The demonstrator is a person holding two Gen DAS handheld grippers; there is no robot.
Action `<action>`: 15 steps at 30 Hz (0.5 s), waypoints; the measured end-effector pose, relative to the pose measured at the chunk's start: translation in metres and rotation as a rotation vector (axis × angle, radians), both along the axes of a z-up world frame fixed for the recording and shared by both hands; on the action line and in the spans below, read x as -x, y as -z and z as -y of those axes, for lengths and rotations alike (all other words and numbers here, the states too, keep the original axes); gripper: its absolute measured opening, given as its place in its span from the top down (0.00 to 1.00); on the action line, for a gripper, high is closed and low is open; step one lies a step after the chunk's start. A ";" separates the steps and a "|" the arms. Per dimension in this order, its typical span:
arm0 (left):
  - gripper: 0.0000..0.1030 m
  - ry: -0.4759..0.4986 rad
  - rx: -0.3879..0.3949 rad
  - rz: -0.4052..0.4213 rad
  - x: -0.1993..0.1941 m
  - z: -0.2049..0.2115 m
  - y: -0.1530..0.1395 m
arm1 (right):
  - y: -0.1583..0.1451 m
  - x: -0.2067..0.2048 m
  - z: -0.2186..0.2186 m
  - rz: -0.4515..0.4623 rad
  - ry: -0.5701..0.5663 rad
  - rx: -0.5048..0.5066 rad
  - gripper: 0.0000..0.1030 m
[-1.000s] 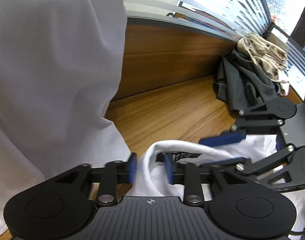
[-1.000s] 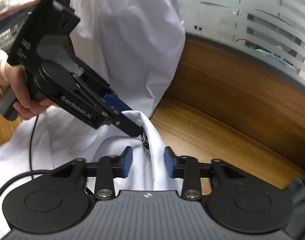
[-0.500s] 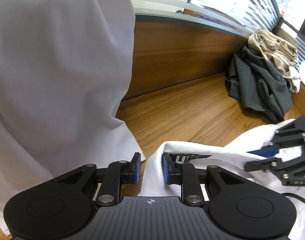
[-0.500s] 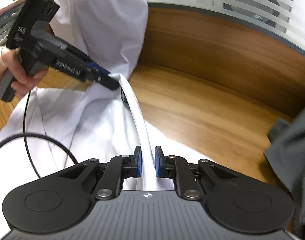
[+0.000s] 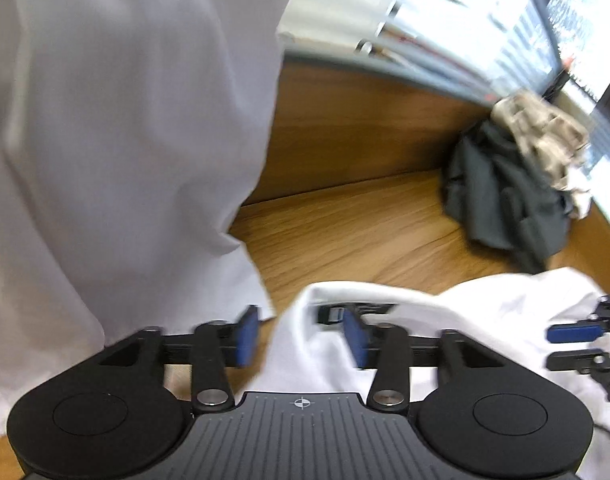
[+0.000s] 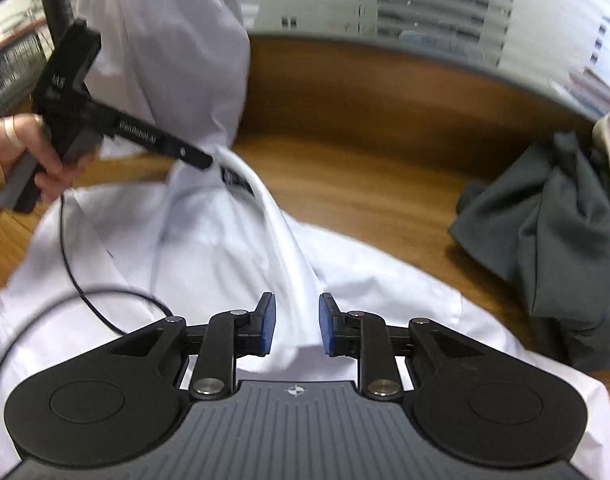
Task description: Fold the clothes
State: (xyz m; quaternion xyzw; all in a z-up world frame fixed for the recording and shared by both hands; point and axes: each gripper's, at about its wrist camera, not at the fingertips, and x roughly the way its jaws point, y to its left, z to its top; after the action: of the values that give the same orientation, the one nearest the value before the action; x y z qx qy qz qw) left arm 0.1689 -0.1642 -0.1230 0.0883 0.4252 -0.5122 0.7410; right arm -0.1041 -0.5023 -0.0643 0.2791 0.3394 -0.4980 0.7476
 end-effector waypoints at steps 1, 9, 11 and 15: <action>0.42 -0.002 0.013 0.000 0.006 -0.006 -0.006 | -0.005 -0.003 -0.002 0.008 0.003 0.007 0.73; 0.38 -0.069 -0.005 0.020 0.063 -0.070 -0.017 | -0.002 -0.048 0.012 0.127 -0.009 -0.062 0.65; 0.39 -0.119 -0.008 0.009 0.073 -0.090 -0.011 | 0.002 -0.062 0.018 0.136 -0.017 -0.065 0.57; 0.43 -0.225 0.009 -0.034 0.088 -0.128 0.003 | 0.006 -0.088 0.027 0.120 -0.046 -0.053 0.52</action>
State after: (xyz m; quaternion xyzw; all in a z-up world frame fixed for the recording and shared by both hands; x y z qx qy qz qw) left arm 0.0808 -0.0363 -0.1260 0.0283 0.4426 -0.4292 0.7868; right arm -0.0157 -0.5296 -0.0705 0.3202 0.3132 -0.4541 0.7702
